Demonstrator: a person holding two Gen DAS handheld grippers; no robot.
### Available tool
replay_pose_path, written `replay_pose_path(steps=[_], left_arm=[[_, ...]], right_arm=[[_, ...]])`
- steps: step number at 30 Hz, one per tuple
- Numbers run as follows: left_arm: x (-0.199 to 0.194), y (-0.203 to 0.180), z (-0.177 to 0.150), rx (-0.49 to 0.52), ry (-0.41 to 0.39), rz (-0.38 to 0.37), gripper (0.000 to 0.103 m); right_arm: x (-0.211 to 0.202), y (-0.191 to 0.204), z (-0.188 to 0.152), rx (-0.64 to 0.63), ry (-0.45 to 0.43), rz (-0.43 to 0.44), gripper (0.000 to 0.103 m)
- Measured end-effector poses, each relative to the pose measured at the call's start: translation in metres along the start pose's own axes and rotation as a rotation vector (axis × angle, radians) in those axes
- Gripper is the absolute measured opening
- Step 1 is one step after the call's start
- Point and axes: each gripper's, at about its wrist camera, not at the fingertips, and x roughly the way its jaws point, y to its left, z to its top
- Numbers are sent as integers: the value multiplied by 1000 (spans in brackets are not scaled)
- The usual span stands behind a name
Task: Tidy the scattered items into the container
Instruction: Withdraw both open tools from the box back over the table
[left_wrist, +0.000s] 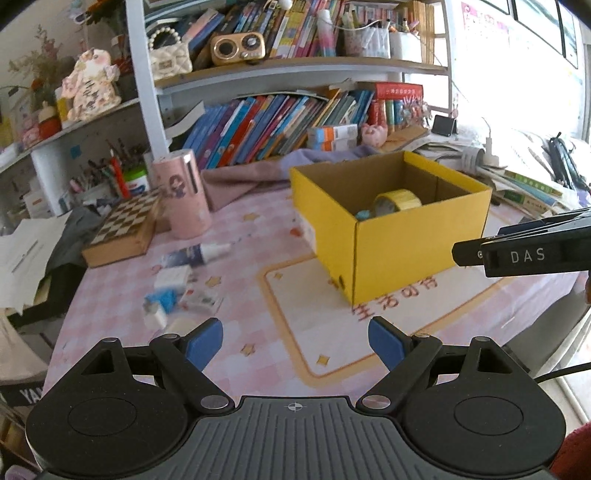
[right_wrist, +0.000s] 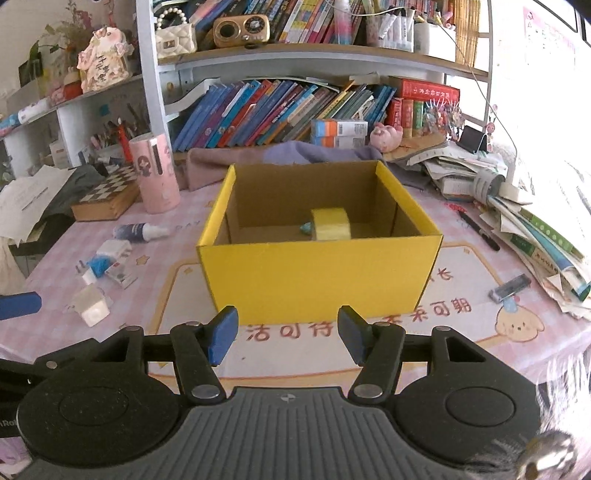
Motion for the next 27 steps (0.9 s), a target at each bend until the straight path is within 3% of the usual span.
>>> replay_pose_path(steps=[14,27], left_arm=[[-21,37,-28,-86,27,63,89],[-28,59,-41,-158,56,112,89]], right_arm=[[7,57,-24,-61,80,76,59],[7,95,-27,-166,94,158,62]])
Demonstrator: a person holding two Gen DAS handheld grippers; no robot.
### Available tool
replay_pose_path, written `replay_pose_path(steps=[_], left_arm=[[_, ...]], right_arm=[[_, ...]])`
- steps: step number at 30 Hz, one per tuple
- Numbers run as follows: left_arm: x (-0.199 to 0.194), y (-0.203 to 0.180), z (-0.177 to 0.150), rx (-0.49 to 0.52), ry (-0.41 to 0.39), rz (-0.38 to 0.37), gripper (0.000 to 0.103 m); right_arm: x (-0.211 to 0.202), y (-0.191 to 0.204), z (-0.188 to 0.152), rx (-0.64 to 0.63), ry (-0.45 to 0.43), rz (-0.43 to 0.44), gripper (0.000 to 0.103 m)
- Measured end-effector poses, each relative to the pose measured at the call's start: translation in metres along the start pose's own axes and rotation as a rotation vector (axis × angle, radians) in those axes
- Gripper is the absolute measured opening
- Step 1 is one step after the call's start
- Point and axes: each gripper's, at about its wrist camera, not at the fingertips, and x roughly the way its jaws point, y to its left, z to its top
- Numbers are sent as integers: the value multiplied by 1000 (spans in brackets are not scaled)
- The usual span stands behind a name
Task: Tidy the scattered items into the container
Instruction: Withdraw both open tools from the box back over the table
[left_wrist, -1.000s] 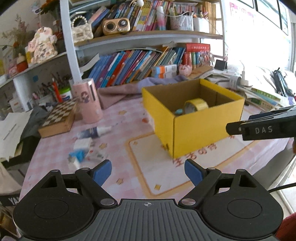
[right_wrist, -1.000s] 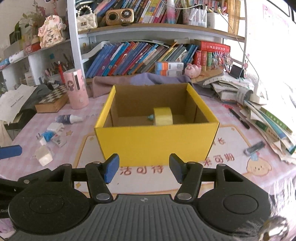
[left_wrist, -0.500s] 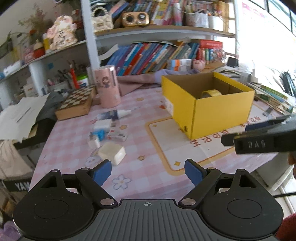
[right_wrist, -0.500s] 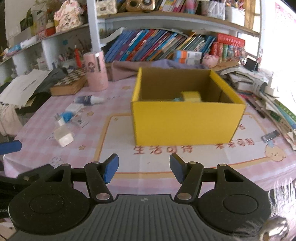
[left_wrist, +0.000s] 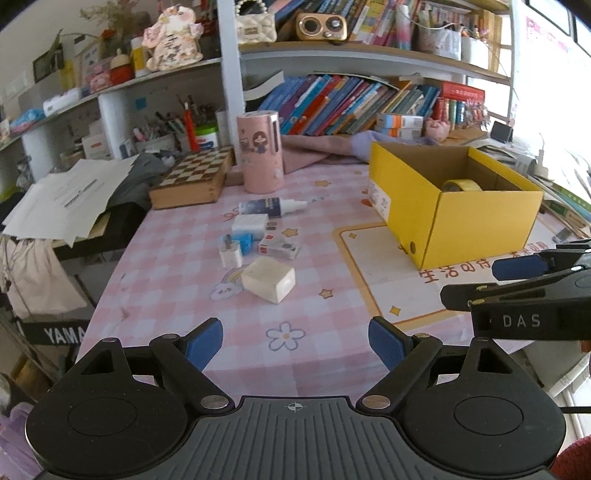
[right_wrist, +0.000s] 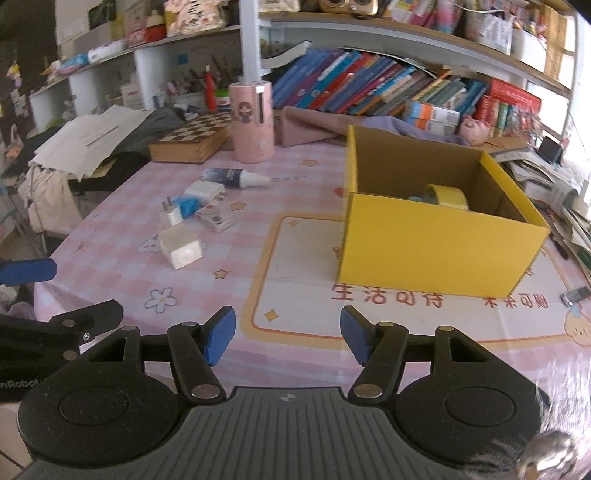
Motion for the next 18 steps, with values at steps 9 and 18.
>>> replay_pose_path(steps=[9,18], left_arm=[[11,8,-2,-40,30,30,89],[37,22,15,-70,48,76,88]], right_arm=[[15,15,3,-74,30,69,63],[46,21,30,-109,21,128,63]])
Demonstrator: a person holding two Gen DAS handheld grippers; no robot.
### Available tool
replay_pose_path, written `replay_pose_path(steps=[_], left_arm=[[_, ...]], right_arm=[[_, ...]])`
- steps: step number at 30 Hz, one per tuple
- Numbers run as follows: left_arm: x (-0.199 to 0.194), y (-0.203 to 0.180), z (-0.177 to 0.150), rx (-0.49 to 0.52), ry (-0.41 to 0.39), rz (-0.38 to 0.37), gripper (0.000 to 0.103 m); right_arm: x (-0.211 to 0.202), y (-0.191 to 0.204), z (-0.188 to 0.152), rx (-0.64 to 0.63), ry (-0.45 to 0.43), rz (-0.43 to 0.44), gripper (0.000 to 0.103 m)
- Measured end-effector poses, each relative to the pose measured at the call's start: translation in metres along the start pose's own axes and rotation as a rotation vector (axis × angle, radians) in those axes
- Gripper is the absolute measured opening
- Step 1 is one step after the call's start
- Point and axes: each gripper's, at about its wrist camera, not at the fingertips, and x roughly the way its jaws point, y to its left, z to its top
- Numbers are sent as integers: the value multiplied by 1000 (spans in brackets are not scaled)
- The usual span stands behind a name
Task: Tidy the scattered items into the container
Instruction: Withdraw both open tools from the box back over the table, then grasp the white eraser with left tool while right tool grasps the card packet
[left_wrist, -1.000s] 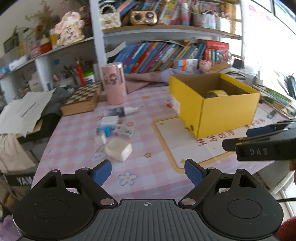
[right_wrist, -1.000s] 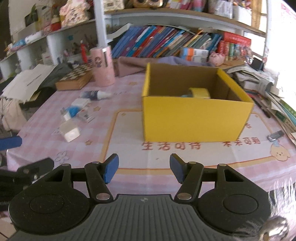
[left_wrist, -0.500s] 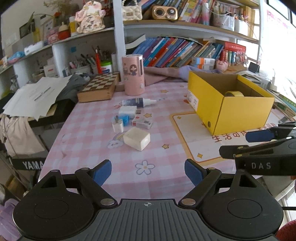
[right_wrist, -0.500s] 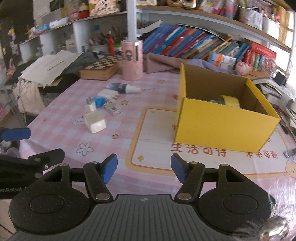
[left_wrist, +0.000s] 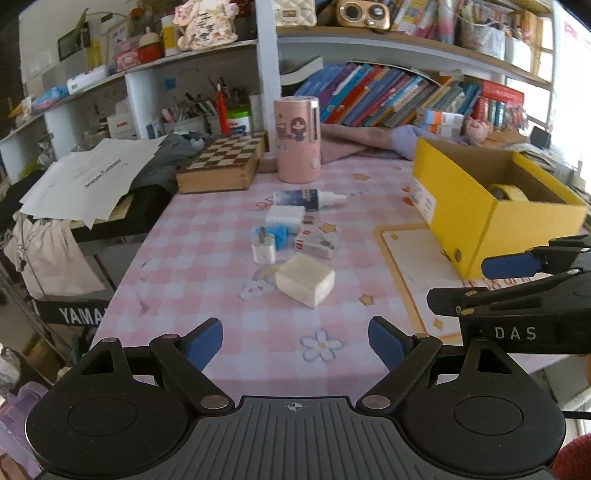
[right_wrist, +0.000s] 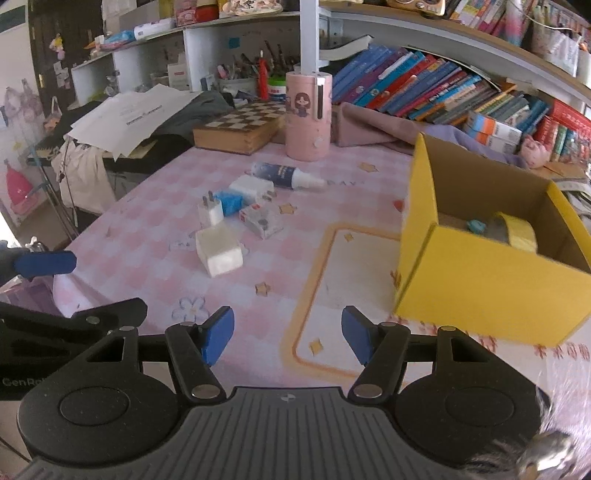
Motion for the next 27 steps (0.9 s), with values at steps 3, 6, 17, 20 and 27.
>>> replay_pose_path(steps=[3,6,17,20,27], left_arm=[[13,2,5,-5,24,8,88],[26,6,11,-22,37,13,88],[73,11,19,-51,112,2,88],[85,6,21,-35,115,-20,88],[120,-2,28,0,123,-46,88]], right_arm=[[10,-1,11,-16,-4,10,62],[22,-5,23,-14,-5,25,62],[68,-11,53,-45,35,52,62],[80,-13,61,-54,48,56,61],[115,-16,84,-31,112,110,60]])
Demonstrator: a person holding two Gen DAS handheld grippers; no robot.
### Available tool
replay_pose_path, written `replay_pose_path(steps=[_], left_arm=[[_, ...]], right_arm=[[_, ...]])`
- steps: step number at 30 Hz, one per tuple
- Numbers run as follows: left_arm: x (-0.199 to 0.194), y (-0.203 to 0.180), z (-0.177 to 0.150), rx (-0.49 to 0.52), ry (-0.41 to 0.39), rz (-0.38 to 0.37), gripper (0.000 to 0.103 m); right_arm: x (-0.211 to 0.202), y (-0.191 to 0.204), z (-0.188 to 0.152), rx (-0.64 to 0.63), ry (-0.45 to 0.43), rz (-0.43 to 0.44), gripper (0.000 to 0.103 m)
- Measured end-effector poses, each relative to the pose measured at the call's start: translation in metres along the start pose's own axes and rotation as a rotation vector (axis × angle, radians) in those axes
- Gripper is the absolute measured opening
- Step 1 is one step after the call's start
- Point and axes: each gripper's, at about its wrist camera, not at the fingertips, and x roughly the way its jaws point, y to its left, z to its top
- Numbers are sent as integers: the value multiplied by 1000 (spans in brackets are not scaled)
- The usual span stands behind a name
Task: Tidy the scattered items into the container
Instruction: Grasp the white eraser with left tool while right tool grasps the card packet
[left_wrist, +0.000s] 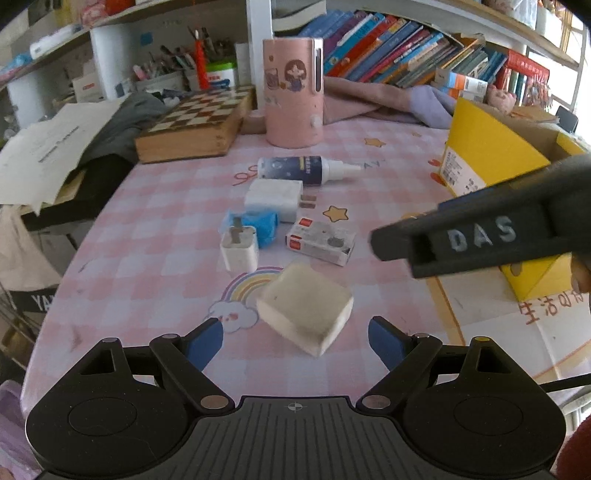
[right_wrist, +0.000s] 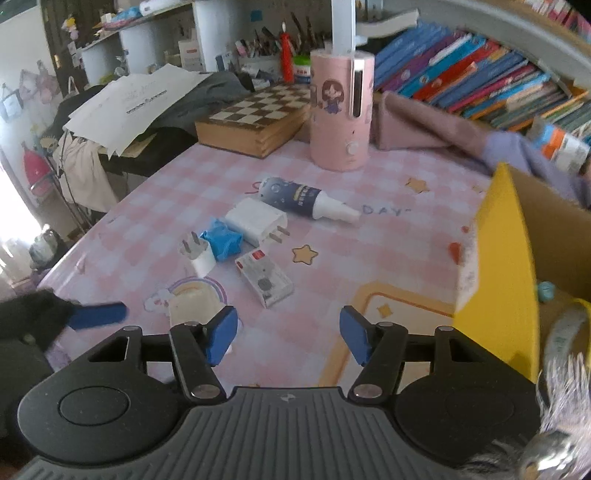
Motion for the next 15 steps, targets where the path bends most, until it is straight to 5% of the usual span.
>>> replay_pose_path(steps=[8,15], left_arm=[[22,4,9,3,24,-35,85],[25,13,9,-8,34,-101,60]], right_arm=[[35,5,23,-36,60,32,58],[62,10,33,-62,101,55,57]])
